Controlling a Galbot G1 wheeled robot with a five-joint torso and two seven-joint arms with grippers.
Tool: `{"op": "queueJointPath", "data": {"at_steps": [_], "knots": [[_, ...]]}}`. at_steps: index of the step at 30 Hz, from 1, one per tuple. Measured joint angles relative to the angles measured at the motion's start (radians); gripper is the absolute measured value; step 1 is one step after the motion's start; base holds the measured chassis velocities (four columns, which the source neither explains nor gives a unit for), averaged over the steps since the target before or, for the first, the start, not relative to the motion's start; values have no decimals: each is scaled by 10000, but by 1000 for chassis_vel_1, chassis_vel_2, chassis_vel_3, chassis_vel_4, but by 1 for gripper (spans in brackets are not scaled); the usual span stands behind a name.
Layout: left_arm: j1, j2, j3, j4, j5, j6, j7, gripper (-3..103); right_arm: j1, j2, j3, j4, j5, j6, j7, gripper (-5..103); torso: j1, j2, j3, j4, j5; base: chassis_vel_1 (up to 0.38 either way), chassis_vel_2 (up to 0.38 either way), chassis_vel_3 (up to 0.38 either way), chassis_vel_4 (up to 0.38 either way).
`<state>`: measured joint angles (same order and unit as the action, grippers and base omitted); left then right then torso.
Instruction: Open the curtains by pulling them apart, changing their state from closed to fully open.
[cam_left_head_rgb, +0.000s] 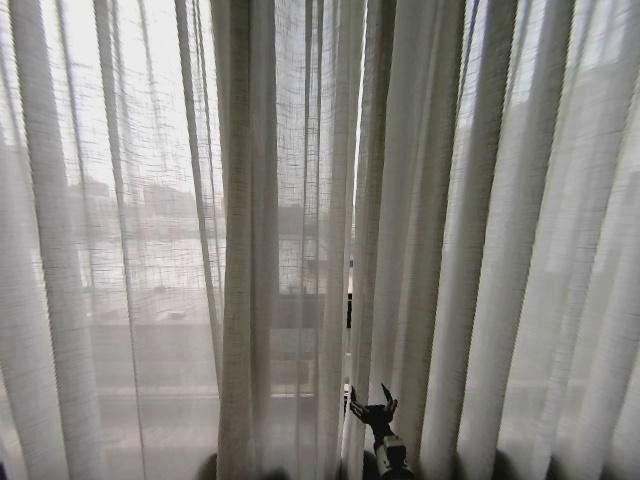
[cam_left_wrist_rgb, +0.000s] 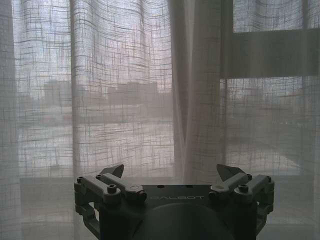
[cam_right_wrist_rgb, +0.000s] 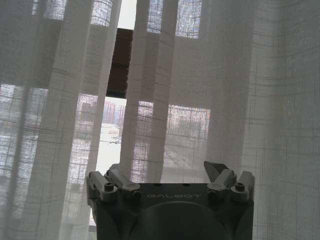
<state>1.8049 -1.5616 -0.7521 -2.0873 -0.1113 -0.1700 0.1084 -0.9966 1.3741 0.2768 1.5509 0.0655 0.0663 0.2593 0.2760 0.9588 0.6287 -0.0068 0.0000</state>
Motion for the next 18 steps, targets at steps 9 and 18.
{"op": "queueJointPath", "data": {"at_steps": [9, 18], "knots": [[-23, 28, -6, 102, 2, 4, 2, 100, -49, 0, 92, 136, -3, 0, 5, 52, 0, 0, 0, 0, 0, 0, 0, 0, 0], [-74, 31, 40, 101, 18, 24, 7, 100, -457, 1, 130, 567, 8, -22, -2, 20, 0, 0, 0, 0, 0, 0, 0, 0, 0]]}}
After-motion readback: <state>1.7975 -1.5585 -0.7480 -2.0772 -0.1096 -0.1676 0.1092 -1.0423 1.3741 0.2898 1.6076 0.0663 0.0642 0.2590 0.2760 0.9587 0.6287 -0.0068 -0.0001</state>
